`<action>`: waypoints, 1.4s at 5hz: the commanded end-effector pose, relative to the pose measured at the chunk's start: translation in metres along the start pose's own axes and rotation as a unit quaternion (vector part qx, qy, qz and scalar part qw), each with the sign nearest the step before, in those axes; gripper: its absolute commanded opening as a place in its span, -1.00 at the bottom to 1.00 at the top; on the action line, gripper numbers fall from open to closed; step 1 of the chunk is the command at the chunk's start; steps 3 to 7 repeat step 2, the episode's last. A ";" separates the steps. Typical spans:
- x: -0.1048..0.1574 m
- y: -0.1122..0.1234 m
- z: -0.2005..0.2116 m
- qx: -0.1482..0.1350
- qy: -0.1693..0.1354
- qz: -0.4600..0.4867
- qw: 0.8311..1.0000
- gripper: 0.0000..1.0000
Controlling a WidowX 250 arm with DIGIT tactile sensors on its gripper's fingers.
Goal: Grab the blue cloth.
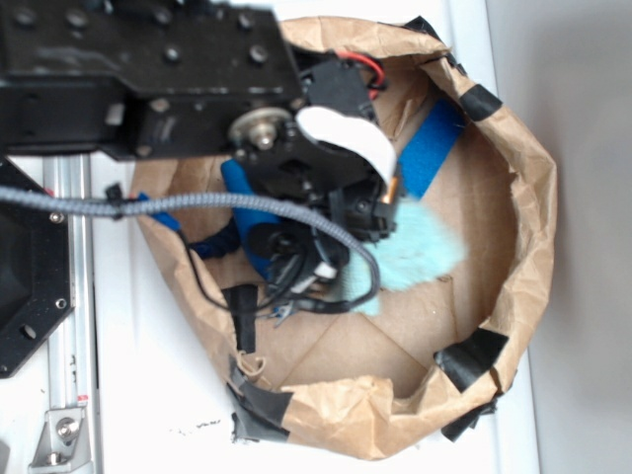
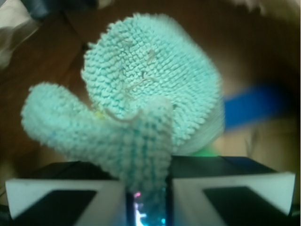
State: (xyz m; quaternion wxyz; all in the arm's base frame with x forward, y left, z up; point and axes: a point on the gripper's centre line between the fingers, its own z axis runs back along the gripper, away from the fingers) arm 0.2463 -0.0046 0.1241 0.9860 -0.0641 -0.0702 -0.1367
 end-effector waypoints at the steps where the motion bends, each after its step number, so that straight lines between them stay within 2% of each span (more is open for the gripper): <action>1: 0.023 -0.026 0.046 0.069 0.047 0.052 0.995 -1.00; 2: 0.033 -0.025 0.035 0.098 0.051 0.038 0.993 -1.00; 7: 0.033 -0.025 0.035 0.098 0.051 0.038 0.993 -1.00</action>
